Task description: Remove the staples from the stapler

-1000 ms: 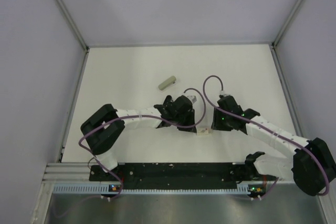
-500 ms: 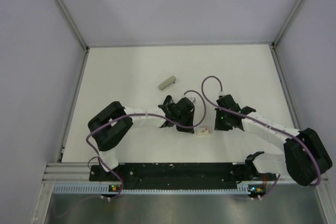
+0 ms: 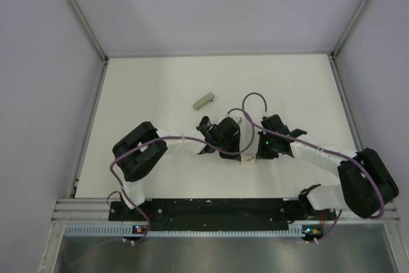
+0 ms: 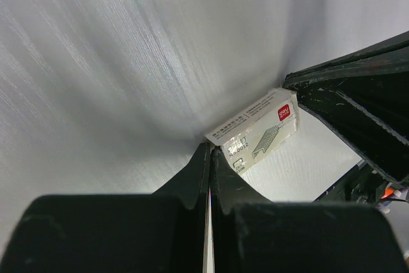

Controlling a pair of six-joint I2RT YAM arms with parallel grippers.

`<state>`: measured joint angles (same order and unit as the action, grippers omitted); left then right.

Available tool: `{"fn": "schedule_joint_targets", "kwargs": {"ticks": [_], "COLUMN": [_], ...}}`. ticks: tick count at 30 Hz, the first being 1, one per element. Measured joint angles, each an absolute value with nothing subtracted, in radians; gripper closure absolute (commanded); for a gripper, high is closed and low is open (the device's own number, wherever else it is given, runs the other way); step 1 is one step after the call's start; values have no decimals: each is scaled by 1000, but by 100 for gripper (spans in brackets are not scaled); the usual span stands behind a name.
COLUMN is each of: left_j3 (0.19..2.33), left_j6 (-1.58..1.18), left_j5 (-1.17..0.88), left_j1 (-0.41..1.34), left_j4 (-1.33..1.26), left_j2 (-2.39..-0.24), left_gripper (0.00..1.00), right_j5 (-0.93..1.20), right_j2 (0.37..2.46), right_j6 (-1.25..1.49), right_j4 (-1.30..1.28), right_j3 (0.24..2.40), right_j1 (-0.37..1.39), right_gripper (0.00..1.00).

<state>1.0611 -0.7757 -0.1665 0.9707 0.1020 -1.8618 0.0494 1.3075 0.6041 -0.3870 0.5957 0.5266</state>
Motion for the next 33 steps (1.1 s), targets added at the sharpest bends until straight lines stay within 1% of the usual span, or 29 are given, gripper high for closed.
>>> {"fn": "schedule_joint_targets", "kwargs": {"ticks": [19,21,22,23,25,30,33], "left_j3": [1079,1079,1079,1079,1079,1079,1078], "left_j6": [-776,-776,-776,-775,-773,-759,-754], "left_j5": [-163,-159,-155,-152,-136,-82,-31], "left_j1": [971,972,973,974,979,984,984], "left_j4": [143,143,143,143,144,186,245], "left_j2": [-1864,-1864,-1863,-1863,-1860,-1836,-1798], "left_gripper": [100,100,98,95,87,74,62], "right_j5": [74,69,66,63,53,17,-8], "right_j2": [1319,1317,1315,1311,1290,1206,1158], "right_j6": [647,646,646,645,639,610,587], "right_j4": [-379,-382,-385,-390,-402,-461,-480], "right_j3": [596,596,596,596,597,638,672], "right_j1": [548,548,548,548,545,515,491], "right_gripper": [100,98,96,94,86,74,65]}}
